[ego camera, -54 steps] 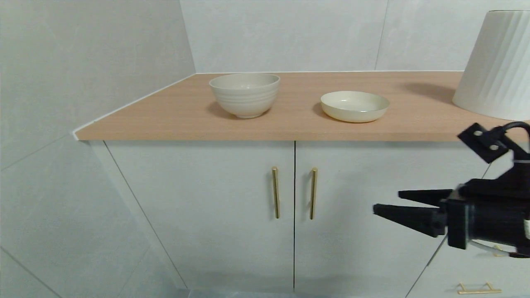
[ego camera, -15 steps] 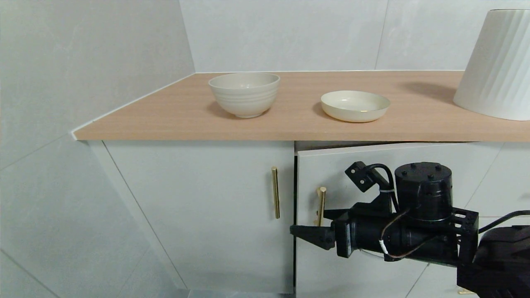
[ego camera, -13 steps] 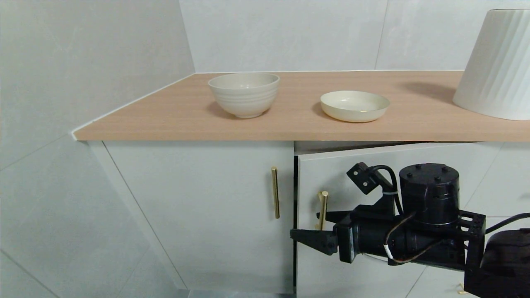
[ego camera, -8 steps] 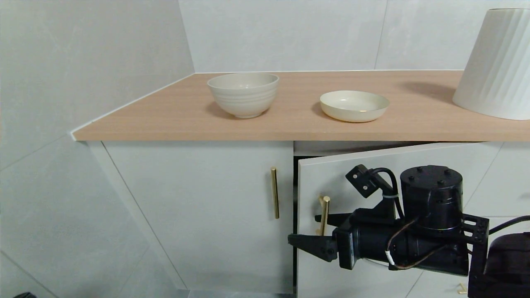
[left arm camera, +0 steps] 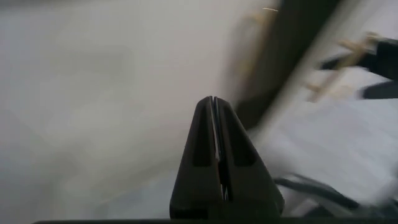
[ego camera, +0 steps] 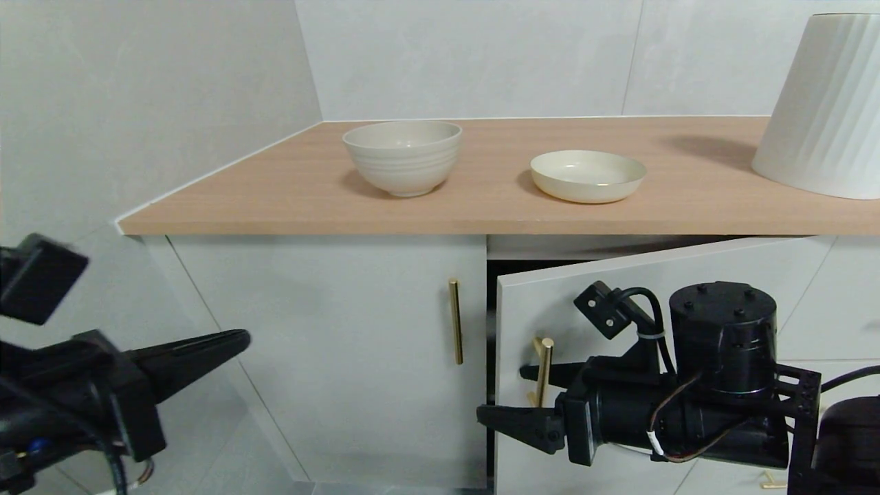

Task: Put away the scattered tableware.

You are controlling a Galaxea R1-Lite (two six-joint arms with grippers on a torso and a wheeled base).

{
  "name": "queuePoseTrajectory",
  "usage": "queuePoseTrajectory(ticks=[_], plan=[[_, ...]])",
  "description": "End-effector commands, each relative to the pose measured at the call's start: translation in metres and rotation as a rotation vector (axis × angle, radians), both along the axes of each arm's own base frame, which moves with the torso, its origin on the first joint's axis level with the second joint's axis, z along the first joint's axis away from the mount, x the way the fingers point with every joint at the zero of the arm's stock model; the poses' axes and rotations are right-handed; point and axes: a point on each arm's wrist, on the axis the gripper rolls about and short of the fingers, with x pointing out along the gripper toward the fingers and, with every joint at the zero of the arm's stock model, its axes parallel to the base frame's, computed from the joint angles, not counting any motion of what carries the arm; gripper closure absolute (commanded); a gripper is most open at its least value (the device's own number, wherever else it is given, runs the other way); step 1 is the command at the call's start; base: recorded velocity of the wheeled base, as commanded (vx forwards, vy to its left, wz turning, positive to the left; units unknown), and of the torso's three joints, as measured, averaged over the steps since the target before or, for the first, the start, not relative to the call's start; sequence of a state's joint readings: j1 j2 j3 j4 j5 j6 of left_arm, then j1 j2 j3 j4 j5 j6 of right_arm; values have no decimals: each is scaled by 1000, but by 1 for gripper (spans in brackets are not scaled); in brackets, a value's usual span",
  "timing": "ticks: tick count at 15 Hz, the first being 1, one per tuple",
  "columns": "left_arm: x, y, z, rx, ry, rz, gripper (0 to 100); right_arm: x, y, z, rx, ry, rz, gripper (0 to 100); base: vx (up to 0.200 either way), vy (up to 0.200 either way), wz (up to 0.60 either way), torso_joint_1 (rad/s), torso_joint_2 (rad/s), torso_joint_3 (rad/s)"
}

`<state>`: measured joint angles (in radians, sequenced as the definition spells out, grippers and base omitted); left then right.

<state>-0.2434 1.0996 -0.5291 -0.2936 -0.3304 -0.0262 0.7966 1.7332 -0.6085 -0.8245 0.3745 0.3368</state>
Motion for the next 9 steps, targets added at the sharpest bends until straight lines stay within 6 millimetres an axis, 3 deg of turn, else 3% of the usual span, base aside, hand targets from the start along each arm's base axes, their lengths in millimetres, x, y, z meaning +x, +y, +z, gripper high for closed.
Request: queuePoseTrajectory(ticks=[1,5,9], plan=[[40,-46,-17,-29,112,-154,100,-1,0,-1,-2,5,7,0,0,0,0,0,0,0],[75,-94,-37,-183,185,-233,100,-1,0,-1,-1,6,11,0,0,0,0,0,0,0],[96,-107,-47,-194,179,-253,100,-3,1,-2,-3,10,20,0,0,0,0,0,0,0]])
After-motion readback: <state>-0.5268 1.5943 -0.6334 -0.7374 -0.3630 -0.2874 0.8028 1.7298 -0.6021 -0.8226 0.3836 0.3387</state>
